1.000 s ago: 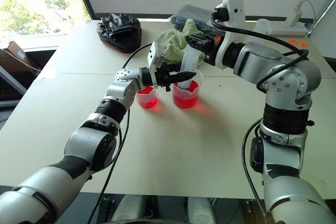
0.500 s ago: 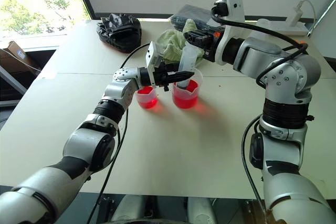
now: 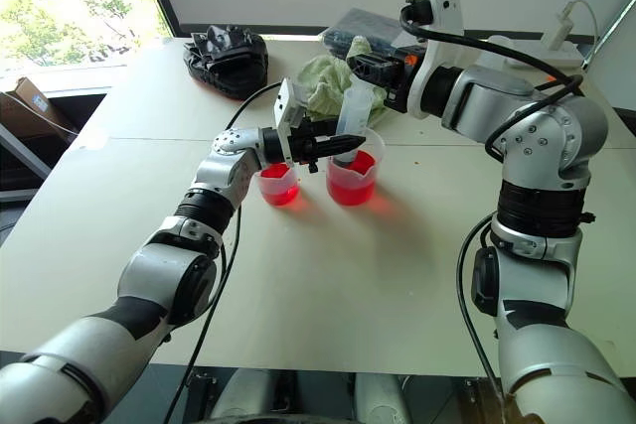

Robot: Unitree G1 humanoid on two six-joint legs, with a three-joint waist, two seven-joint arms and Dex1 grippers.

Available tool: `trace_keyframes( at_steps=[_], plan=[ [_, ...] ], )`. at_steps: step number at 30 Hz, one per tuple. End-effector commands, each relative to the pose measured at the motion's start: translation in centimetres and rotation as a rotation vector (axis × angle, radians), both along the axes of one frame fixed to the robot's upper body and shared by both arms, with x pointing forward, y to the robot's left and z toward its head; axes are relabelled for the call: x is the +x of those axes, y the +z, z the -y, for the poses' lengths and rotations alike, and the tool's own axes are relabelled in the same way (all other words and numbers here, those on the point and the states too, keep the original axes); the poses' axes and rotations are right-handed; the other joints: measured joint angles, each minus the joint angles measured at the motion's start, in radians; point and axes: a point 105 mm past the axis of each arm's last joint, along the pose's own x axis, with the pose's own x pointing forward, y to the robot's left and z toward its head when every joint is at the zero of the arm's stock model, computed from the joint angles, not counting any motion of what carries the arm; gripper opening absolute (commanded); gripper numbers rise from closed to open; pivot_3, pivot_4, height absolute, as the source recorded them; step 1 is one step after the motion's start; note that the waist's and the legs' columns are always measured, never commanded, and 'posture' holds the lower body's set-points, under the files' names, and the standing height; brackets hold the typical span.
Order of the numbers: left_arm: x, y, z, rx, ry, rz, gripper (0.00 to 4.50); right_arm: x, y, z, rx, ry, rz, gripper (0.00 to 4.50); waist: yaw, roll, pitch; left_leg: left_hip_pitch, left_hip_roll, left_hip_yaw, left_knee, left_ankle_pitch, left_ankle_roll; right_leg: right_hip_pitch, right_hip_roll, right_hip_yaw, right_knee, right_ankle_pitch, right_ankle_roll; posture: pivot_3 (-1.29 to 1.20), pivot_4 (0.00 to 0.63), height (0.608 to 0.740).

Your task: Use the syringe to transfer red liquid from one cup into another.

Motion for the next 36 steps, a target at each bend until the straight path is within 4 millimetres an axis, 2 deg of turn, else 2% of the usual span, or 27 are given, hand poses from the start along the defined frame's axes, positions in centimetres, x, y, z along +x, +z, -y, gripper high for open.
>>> trace_keyframes(
  at_steps=[1,36],
  plan=[
    [-1.2,-1.8,0.9,0.093,-0.079,-0.001,1.37,-0.8,5.6,2.4,0.075,-0.092,0.203,0.13,0.0,0.0,0.0,0.0,0.0,0.0,0.0,0.0,0.0,0.0,0.0,0.0,0.0,0.0,0.0,0.0,0.15,0.711],
    [-1.6,-2.1,1.1,0.094,-0.097,-0.008,1.37,-0.8,6.8,3.3,0.087,-0.113,0.224,0.13,0.0,0.0,0.0,0.0,0.0,0.0,0.0,0.0,0.0,0.0,0.0,0.0,0.0,0.0,0.0,0.0,0.15,0.711]
  ],
)
